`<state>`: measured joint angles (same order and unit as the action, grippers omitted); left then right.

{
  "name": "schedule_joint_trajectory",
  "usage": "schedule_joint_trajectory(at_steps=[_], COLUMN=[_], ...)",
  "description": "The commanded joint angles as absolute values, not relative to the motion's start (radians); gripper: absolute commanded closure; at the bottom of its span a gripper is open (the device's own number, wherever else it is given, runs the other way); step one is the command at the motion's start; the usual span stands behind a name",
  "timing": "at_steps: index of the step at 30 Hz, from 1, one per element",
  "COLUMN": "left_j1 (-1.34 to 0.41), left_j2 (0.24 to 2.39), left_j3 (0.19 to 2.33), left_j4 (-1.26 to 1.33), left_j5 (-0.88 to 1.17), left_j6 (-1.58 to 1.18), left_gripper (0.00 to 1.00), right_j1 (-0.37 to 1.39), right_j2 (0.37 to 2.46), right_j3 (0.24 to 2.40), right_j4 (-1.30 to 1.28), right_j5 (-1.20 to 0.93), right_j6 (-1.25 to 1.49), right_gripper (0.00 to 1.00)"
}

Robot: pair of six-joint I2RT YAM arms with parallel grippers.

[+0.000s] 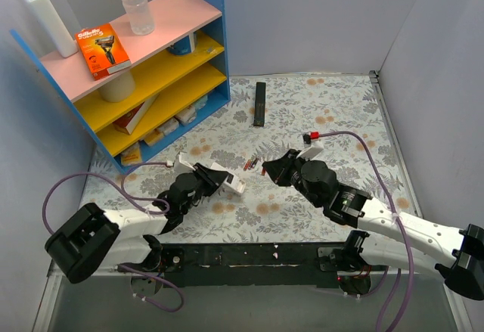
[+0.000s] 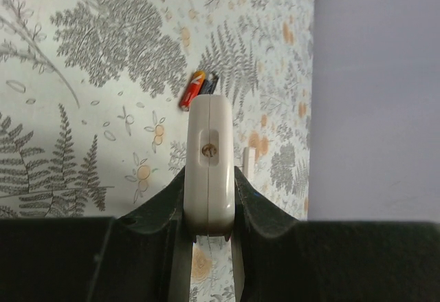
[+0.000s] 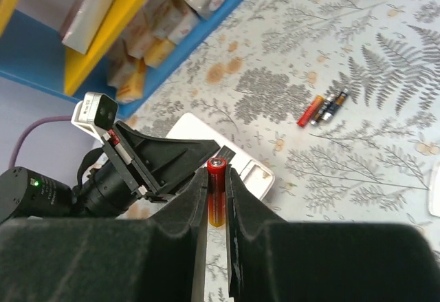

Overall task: Load the batteries into the remote control
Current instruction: Place the remote control at the center of the board.

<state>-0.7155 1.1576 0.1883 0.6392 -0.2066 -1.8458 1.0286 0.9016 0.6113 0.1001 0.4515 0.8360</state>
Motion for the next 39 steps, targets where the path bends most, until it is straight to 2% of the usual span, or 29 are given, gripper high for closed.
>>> schedule_joint_trajectory(at_steps=[1,8,10,12,15,16,19,20,23,28,34,37,39], left_j1=[-0.782,-0.860,-0.865,-0.876,-0.903,-0.911,-0.952,-0.962,-0.995,-1.038,-1.042,-1.007,-0.941], left_j2=[1.274,1.478,1.494,1.491,1.470,1.465,1.448,1.445,1.419,1.342,1.207,1.138,1.114], left_j3=[0.219,0.285,0.298,0.302,0.302,0.301,0.301,0.302,0.311,0.324,0.414,0.456,0.459], left_j4=[0.689,0.785,0.763,0.724,0.625,0.602,0.519,0.502,0.408,0.186,-0.166,-0.238,-0.195], left_j5=[-0.334,-0.416,-0.443,-0.457,-0.489,-0.497,-0.520,-0.532,-0.554,-0.548,-0.508,-0.511,-0.399], left_j6=[-1.927,-1.980,-1.994,-2.029,-2.062,-2.086,-2.111,-2.120,-2.158,-2.216,-2.146,-2.015,-1.897], left_gripper=[1.00,1.00,0.97,0.88,0.65,0.50,0.35,0.26,0.13,0.02,0.02,0.02,0.02], right_j1=[1.017,1.005,1.000,1.000,0.997,0.994,0.993,0.992,0.991,0.988,0.977,0.971,0.971], right_j2=[0.836,0.773,0.750,0.733,0.701,0.689,0.673,0.672,0.664,0.681,0.733,0.755,0.762], right_j3=[0.583,0.549,0.540,0.528,0.515,0.509,0.509,0.508,0.505,0.503,0.514,0.517,0.519], right_j4=[0.034,0.002,-0.038,-0.046,-0.058,-0.061,-0.072,-0.075,-0.074,-0.069,-0.067,-0.055,-0.046], right_j5=[0.488,0.472,0.469,0.469,0.469,0.469,0.474,0.476,0.474,0.451,0.413,0.394,0.390], right_j6=[0.811,0.798,0.799,0.795,0.790,0.781,0.769,0.764,0.741,0.710,0.670,0.657,0.647], right_gripper=[0.99,0.99,0.99,0.99,0.99,0.99,0.99,0.99,0.99,0.99,0.99,0.99,0.99])
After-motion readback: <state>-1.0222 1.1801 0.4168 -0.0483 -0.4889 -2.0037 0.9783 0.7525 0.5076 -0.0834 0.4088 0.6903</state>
